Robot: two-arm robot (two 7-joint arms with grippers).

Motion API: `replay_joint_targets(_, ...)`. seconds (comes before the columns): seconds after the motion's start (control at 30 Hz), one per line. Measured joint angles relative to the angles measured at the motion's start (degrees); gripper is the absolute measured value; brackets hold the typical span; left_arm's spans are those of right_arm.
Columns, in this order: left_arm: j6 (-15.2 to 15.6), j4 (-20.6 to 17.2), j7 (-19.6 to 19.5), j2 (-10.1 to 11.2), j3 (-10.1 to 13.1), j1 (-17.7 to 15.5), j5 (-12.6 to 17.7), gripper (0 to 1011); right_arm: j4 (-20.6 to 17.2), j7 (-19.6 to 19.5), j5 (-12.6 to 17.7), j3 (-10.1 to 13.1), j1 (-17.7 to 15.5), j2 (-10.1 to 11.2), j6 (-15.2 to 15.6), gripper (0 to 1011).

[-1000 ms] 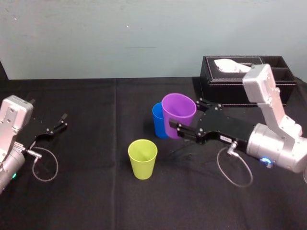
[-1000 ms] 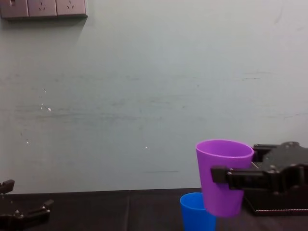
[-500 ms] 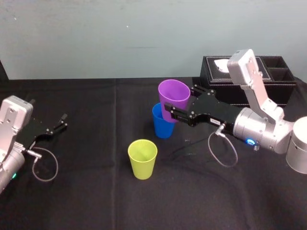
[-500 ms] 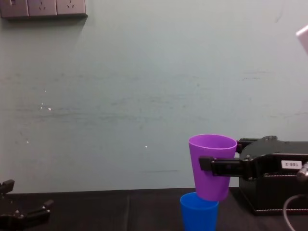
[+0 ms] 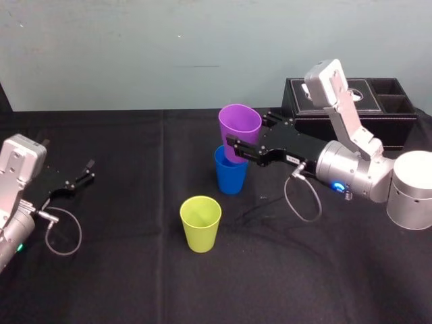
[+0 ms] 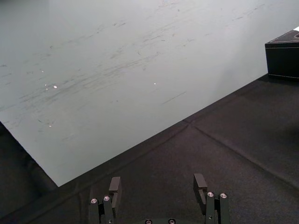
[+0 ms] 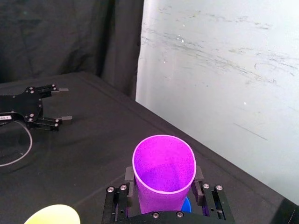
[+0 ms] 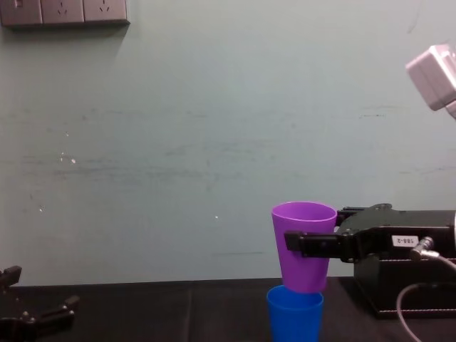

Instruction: Stack the three plastic cups sequentially using one hand.

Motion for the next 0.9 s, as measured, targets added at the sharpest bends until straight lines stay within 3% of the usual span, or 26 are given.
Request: replay_joint_targets(0.9,0.0,0.0,0.0,0.0,0.0,0.0,0.0,1010,4.9,0.3,-2.0,-1.0,2.8,-2.7,0.0,719)
